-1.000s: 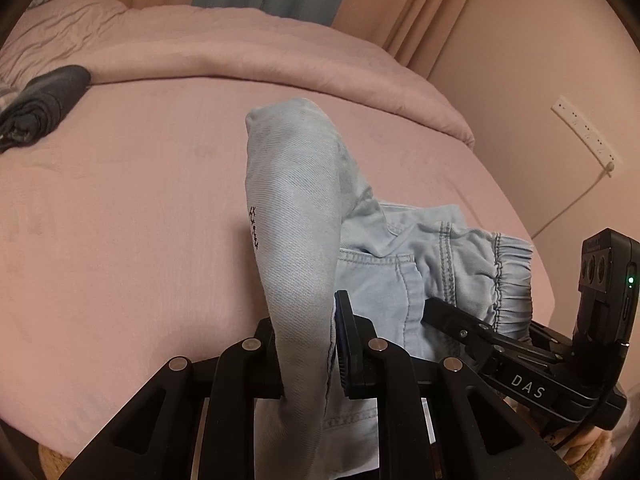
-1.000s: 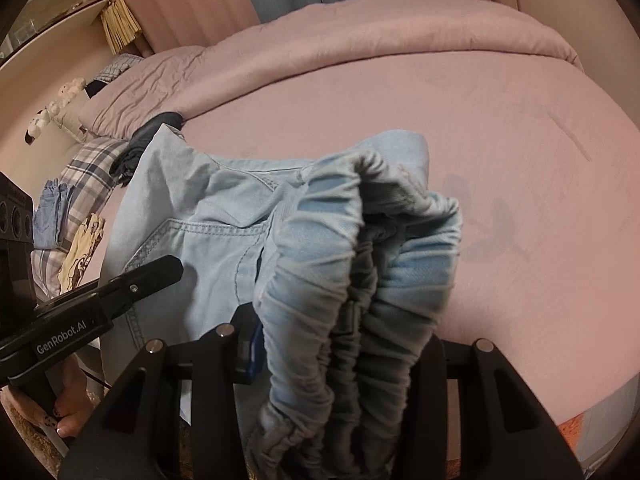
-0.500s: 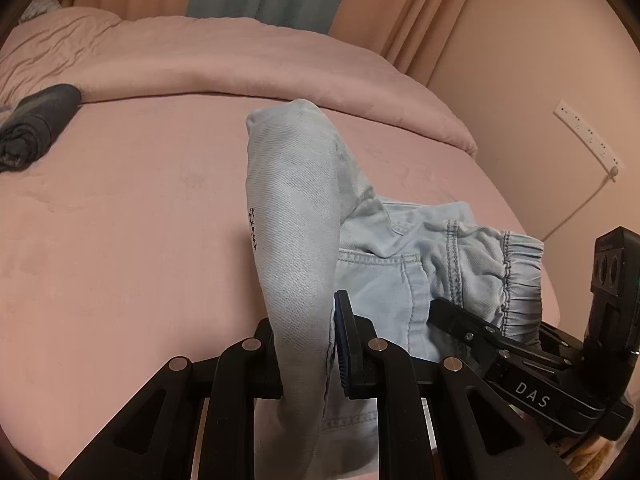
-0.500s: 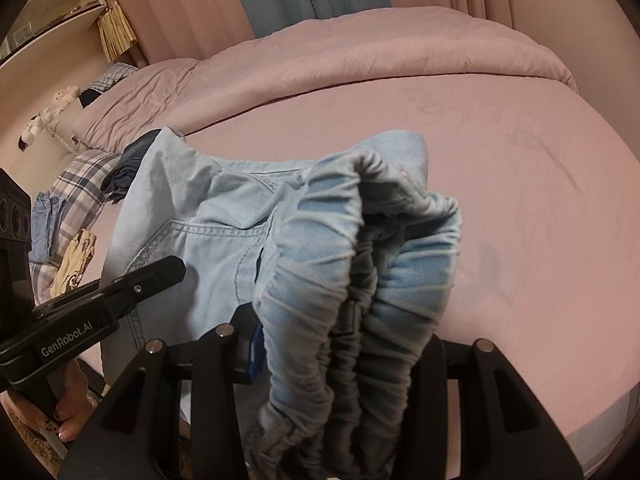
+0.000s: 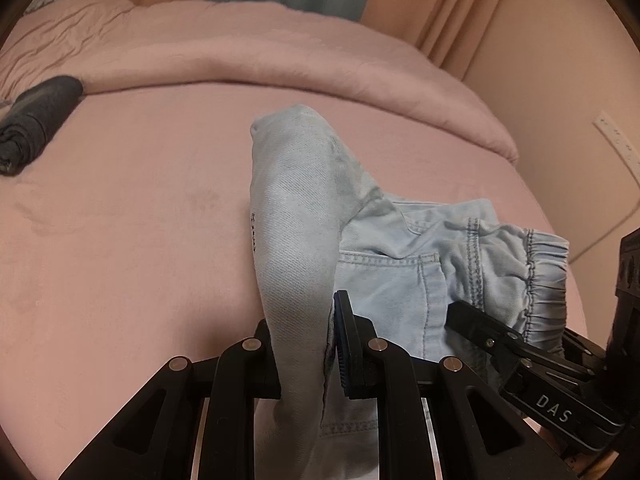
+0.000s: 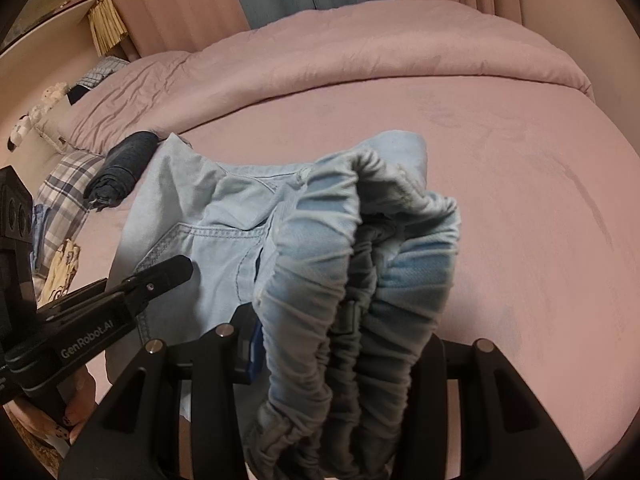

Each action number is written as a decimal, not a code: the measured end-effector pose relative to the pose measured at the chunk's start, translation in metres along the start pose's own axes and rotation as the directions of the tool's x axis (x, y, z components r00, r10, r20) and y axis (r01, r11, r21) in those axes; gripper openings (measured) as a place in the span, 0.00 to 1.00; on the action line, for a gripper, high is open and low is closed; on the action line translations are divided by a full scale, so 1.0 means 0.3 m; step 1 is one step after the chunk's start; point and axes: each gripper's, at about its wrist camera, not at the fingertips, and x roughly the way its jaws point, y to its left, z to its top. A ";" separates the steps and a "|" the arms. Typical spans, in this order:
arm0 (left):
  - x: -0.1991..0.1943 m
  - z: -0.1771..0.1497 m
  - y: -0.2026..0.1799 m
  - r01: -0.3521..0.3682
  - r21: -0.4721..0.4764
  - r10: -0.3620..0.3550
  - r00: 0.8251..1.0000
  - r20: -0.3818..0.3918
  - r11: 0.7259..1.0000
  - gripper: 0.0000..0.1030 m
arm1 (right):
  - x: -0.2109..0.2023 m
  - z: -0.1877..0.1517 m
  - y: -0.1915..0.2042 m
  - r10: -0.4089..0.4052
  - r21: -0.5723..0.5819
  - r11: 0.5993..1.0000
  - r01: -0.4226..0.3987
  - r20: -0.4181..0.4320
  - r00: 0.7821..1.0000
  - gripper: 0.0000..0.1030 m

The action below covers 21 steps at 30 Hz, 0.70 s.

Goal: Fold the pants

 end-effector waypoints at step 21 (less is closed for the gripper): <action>0.220 -0.030 0.071 -0.078 0.017 0.078 0.997 -0.027 0.997 0.24 | 0.211 -0.053 -0.096 -0.036 0.070 0.996 0.047 -0.149 0.988 0.53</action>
